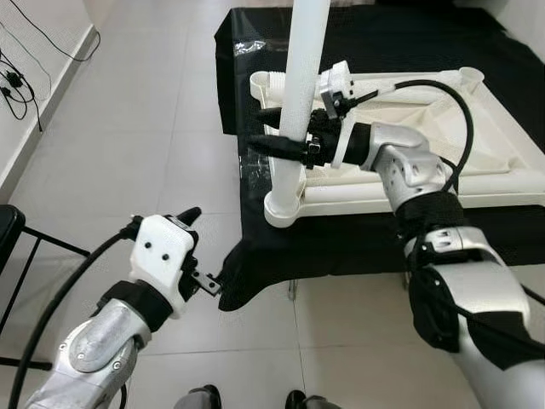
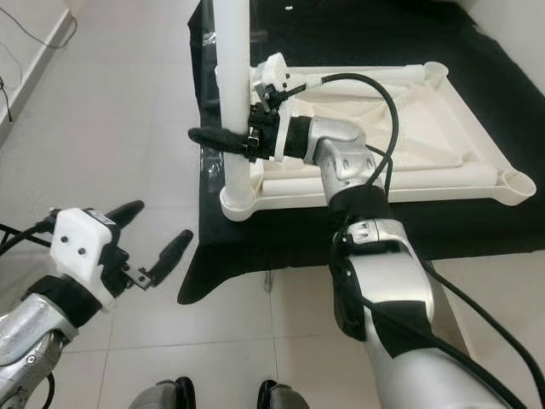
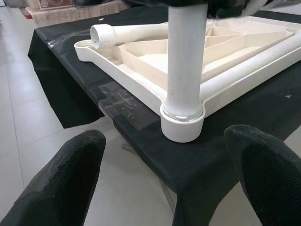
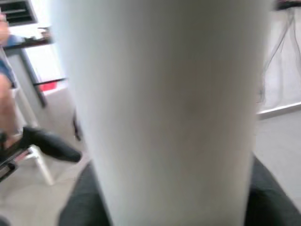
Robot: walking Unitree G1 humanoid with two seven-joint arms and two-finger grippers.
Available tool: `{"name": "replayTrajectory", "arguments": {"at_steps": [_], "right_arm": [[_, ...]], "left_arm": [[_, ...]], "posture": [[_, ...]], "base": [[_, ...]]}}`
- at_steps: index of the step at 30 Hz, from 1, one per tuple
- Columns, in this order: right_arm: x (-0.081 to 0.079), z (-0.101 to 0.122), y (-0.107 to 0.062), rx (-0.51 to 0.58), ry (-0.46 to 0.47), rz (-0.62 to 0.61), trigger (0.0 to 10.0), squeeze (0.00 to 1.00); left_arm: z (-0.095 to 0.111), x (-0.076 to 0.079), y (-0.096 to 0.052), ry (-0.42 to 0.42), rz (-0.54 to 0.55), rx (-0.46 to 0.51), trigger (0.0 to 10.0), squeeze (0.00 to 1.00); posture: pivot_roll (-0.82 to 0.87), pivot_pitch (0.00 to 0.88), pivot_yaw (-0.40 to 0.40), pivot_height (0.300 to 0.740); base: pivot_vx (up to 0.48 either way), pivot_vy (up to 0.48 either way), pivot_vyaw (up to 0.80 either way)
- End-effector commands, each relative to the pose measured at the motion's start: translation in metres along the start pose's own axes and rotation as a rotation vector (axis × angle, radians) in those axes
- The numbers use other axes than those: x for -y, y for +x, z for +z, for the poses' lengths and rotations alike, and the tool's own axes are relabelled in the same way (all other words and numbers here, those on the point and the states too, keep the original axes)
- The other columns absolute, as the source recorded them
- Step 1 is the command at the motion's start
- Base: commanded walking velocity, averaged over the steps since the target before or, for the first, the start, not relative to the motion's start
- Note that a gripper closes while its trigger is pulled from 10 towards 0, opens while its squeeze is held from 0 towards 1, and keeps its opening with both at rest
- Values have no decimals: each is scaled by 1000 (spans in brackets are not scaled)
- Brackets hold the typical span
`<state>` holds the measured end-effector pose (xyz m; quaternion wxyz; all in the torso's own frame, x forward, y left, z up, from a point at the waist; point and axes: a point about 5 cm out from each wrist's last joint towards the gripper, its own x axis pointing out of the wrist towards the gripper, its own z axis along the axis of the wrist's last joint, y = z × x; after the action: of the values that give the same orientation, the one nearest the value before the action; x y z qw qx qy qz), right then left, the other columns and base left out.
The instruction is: Building children table
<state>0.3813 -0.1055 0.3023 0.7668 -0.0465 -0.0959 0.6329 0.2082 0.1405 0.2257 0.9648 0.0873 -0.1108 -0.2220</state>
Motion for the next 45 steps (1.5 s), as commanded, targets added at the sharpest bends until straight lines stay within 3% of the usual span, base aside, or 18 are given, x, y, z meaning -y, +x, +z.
{"name": "replayTrajectory", "arguments": {"at_steps": [1, 7, 10, 12, 13, 14, 16, 20, 25, 27, 28, 32, 33, 40, 41, 42, 43, 45], "right_arm": [[0, -2, -4, -2, -1, 34, 0, 0], [3, -12, -20, -31, -39, -78, 0, 0], [4, -32, -22, -64, -34, -341, 0, 0], [-3, -65, -24, -153, -21, -829, 0, 0], [-3, -65, -24, -153, -21, -829, 0, 0], [-26, -86, -23, -180, 38, -1032, 0, 0], [-53, -103, -16, -219, 62, -1116, 0, 0], [-74, -107, 13, -217, 68, -1014, 0, 0], [-66, -92, 34, -182, 19, -945, 0, 0], [-66, -87, 41, -159, 29, -930, 1569, 0], [-68, -84, 43, -162, 22, -936, 8863, 0], [-67, -77, 44, -136, 14, -924, 10000, 0], [-65, -70, 44, -80, 49, -893, 10000, 1000], [-51, -35, 37, 36, -59, -369, 10000, 1000], [-48, -32, 37, 14, -85, -291, 10000, 224], [-48, -32, 37, 14, -85, -291, 10000, 224], [-47, -29, 35, -16, -101, -147, 10000, 0], [-46, -29, 34, -29, -101, -112, 10000, 0]], "left_arm": [[-1, 0, -3, 6, -8, -19, 10000, 0], [-1, 1, 2, 4, -24, -14, 10000, 0], [-2, 0, 4, 4, -31, -12, 10000, 0], [-4, -2, 6, 10, -41, -13, 10000, 0], [-4, -2, 6, 10, -41, -13, 10000, 0], [-4, -3, 8, 11, -46, -10, 10000, 0], [-4, -3, 11, 10, -53, -5, 10000, 0], [-2, -2, 16, -1, -61, 12, 10000, 0], [-1, -6, 17, 7, -52, 20, 10000, 0], [-1, -9, 15, 15, -42, 17, 10000, 0], [-1, -9, 14, 18, -40, 17, 10000, 0], [-1, -9, 14, 19, -39, 17, 10000, 0], [-1, -7, 14, 15, -41, 17, 10000, 0], [-1, 1, 12, -5, -44, 17, 10000, 0], [0, 2, 11, -6, -41, 17, 10000, 0], [0, 2, 11, -6, -41, 17, 10000, 0], [0, 4, 9, -11, -36, 15, 10000, 0], [0, 4, 8, -11, -34, 14, 10000, 0]], "posture": [[274, 285, -66, 740], [236, 255, -61, 740], [211, 242, -70, 740], [201, 230, -53, 740], [201, 230, -53, 740], [196, 232, -37, 740], [194, 219, -16, 740], [185, 194, -19, 740], [189, 201, -36, 740], [193, 203, -38, 740], [195, 207, -36, 740], [197, 213, -35, 740], [198, 220, -39, 740], [211, 241, -66, 740], [218, 248, -71, 740], [218, 248, -71, 740], [228, 259, -77, 740], [228, 259, -77, 740]], "base": [[0, 0, 0], [0, 0, 0], [0, 0, 0], [0, 0, 0], [0, 0, 0], [0, 0, 0], [0, 0, 0], [0, 0, 0], [0, 0, 0], [0, 0, 0], [0, 0, 0], [0, 0, 0], [0, 0, 0], [0, 0, 0], [0, 0, 0], [0, 0, 0], [0, 0, 0], [0, 0, 0]]}}
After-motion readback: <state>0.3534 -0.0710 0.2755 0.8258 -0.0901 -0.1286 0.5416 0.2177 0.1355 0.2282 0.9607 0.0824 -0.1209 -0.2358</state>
